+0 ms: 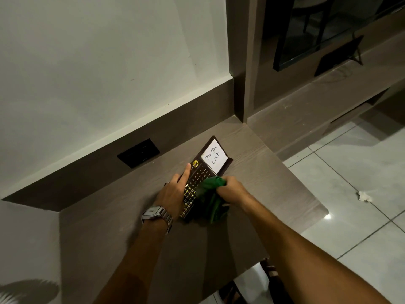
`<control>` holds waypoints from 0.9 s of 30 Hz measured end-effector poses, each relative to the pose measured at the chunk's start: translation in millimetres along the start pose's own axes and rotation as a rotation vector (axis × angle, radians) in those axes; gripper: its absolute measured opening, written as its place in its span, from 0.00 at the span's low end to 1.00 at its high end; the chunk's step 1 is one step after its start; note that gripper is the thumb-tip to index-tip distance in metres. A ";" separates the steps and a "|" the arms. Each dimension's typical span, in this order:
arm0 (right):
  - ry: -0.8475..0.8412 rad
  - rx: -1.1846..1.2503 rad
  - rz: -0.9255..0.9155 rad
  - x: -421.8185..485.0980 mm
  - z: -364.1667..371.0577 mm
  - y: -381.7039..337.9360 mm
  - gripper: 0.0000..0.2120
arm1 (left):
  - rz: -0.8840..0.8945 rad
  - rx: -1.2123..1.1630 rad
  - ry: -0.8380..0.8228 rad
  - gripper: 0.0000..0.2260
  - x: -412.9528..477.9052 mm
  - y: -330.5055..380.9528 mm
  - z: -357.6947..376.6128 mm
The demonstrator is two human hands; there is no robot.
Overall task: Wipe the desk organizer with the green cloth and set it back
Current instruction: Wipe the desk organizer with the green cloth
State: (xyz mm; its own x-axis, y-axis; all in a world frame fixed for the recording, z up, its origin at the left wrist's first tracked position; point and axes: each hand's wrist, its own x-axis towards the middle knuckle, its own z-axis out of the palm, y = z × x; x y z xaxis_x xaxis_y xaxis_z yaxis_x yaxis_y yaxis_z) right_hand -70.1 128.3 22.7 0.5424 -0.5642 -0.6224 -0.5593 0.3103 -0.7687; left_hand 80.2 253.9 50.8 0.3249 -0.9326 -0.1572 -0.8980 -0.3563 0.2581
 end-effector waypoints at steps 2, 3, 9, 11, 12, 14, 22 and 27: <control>0.317 0.140 0.062 2.6 -12.9 10.5 0.12 | 0.008 0.016 -0.002 0.49 -0.1 -1.4 2.3; 0.473 0.167 0.054 4.6 -18.6 14.8 0.13 | 0.009 0.023 -0.005 0.50 0.7 -2.3 2.8; 0.120 0.097 0.096 8.3 -18.7 11.6 0.08 | 0.003 0.025 -0.006 0.53 1.1 -5.7 4.4; 0.241 0.202 0.082 9.8 -26.6 5.7 0.07 | -0.013 0.027 -0.028 0.53 1.0 -4.5 4.1; 0.370 0.293 0.065 11.9 -30.9 4.1 0.06 | -0.024 0.030 -0.039 0.52 1.3 -3.9 3.5; 0.431 0.459 0.067 12.7 -35.6 2.3 0.06 | -0.039 0.028 -0.053 0.51 1.6 -2.9 2.5; 0.426 0.361 0.097 18.2 -4.4 12.5 0.09 | -0.067 0.041 -0.057 0.50 3.7 -0.2 0.7; 0.513 0.279 0.081 20.0 -5.4 13.4 0.09 | -0.072 0.024 -0.074 0.49 4.9 0.0 1.0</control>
State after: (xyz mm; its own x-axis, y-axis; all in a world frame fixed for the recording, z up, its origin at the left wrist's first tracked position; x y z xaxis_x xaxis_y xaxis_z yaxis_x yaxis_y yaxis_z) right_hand -70.1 117.1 0.8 0.0937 -0.8068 -0.5834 -0.3629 0.5180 -0.7746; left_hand 81.5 249.4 49.0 0.3671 -0.8973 -0.2453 -0.8800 -0.4204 0.2210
